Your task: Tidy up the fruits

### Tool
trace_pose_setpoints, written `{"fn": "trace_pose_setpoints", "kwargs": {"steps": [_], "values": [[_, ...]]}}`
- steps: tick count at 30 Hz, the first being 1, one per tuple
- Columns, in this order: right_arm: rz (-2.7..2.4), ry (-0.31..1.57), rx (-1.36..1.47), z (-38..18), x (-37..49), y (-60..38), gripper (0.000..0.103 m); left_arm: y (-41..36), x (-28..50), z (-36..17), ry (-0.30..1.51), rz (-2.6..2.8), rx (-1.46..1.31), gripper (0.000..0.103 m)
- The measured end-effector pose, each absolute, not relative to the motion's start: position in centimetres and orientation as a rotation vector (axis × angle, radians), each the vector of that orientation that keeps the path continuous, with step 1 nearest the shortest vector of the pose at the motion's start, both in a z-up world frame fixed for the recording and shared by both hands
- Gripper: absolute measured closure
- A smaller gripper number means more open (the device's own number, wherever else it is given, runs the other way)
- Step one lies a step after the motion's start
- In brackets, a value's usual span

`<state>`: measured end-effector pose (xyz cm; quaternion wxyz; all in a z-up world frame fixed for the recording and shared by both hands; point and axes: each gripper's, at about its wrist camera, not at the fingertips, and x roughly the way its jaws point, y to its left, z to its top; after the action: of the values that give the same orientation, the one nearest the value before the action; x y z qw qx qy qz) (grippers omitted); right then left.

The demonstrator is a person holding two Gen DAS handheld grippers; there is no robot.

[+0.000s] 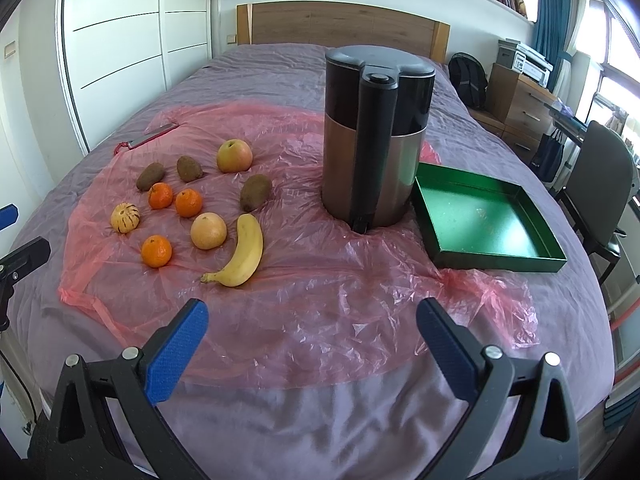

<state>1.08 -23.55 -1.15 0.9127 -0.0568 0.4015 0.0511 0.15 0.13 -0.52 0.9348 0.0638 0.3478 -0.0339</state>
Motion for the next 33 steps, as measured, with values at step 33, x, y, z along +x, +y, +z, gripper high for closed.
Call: {"fn": "trace_pose_setpoints", "kwargs": {"steps": [33], "values": [[0.172, 0.800, -0.051, -1.5, 1.3, -22.9, 0.000, 0.1, 1.2, -1.8, 0.803, -0.089, 0.160, 0.001]]}}
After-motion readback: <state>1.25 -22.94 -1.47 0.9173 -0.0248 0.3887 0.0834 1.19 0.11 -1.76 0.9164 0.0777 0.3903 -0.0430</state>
